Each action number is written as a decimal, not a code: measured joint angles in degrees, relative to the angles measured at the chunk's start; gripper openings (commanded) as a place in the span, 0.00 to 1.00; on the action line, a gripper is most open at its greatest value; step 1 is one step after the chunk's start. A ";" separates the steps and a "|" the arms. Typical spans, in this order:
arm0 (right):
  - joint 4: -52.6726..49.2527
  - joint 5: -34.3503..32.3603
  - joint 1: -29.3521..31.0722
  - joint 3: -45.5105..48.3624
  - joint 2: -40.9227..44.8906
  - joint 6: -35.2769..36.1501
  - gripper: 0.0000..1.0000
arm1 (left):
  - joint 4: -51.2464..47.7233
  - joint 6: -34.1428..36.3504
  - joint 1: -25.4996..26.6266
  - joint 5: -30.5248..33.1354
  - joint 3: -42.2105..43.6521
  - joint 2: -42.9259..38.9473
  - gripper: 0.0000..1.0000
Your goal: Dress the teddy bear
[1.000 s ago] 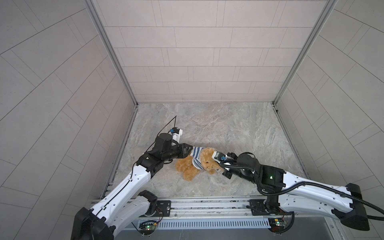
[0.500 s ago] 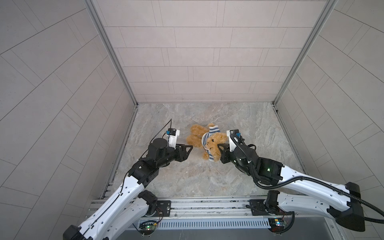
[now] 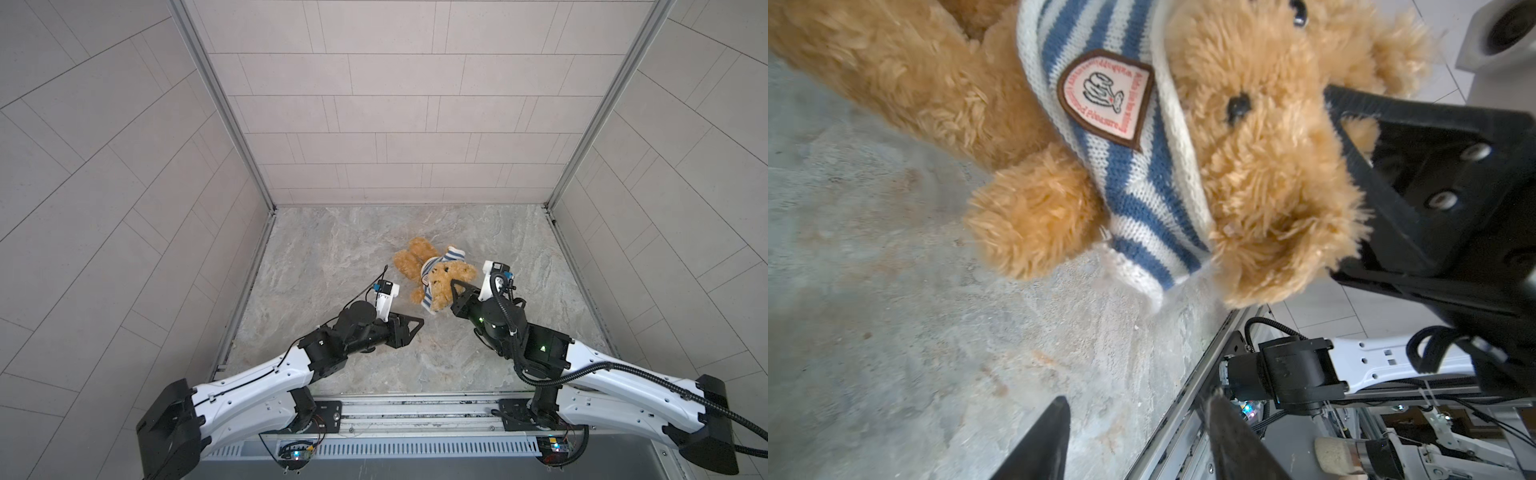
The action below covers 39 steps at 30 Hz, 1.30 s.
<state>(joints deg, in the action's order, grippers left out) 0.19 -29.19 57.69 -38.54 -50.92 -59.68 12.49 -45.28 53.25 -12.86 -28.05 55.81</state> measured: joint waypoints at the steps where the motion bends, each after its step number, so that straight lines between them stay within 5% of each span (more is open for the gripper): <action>1: 0.31 -0.28 0.00 0.24 0.00 -0.59 0.00 | 1.40 -0.63 0.13 0.39 0.00 0.74 0.57; 10: 2.34 -1.46 0.00 0.57 0.42 -3.61 0.00 | 10.43 -5.66 0.31 2.67 -1.97 7.87 0.50; 20: 2.60 -2.01 0.00 0.59 1.75 -5.46 0.00 | 13.79 -6.69 0.70 2.89 -6.45 13.46 0.31; 29: 2.56 -2.16 0.00 1.03 2.60 -6.97 0.00 | 14.84 -7.50 1.90 4.09 -7.30 15.56 0.01; 39: 1.11 -0.50 0.17 1.18 4.79 -7.06 0.00 | 13.25 -7.85 0.31 7.80 -5.20 15.45 0.00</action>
<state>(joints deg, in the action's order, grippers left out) 1.30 -29.69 57.87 -37.36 -46.13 -66.74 25.74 -53.12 53.56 -5.06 -33.26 71.26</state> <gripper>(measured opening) 0.101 0.054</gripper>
